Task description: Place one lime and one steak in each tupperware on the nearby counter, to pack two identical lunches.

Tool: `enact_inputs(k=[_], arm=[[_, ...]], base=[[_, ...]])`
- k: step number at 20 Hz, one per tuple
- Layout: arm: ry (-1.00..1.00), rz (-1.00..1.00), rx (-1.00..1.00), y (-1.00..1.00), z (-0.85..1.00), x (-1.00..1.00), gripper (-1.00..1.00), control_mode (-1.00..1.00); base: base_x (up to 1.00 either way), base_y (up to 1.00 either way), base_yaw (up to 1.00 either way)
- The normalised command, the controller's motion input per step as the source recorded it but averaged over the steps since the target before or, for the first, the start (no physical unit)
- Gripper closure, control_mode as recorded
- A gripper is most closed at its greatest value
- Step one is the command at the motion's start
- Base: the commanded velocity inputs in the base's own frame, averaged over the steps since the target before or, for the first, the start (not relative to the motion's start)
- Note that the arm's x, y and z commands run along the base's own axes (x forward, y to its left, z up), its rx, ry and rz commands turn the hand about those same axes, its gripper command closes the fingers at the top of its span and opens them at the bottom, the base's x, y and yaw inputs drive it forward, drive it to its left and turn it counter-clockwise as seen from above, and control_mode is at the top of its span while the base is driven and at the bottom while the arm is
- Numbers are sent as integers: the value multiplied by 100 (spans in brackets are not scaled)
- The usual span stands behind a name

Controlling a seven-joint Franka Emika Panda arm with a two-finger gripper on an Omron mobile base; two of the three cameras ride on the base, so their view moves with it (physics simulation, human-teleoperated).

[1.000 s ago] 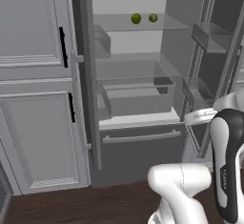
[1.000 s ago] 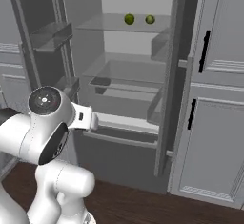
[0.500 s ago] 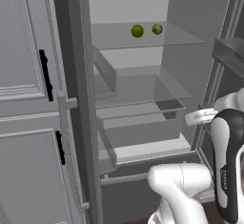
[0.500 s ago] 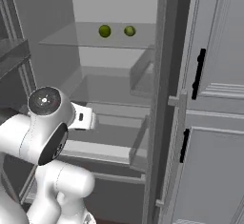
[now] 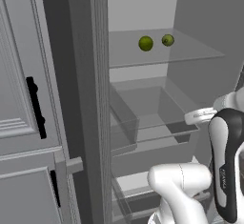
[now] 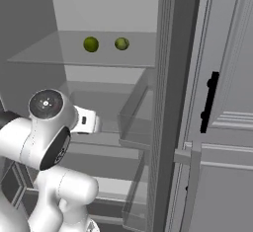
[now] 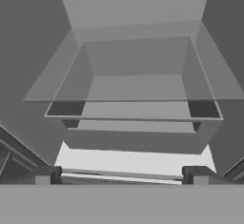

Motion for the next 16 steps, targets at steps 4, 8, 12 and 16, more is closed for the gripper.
enact_inputs(k=[4, 8, 12, 16], arm=[[-2, -6, 0, 10, 84, -1, -100, -100], [0, -5, 0, 17, 93, 2, -100, -100], [-5, -3, -1, 12, 48, 26, -100, -100], [-27, -3, -1, 19, 30, 20, -100, -100]], base=[[0, 0, 0], [0, 0, 0], [0, 0, 0], [0, 0, 0]])
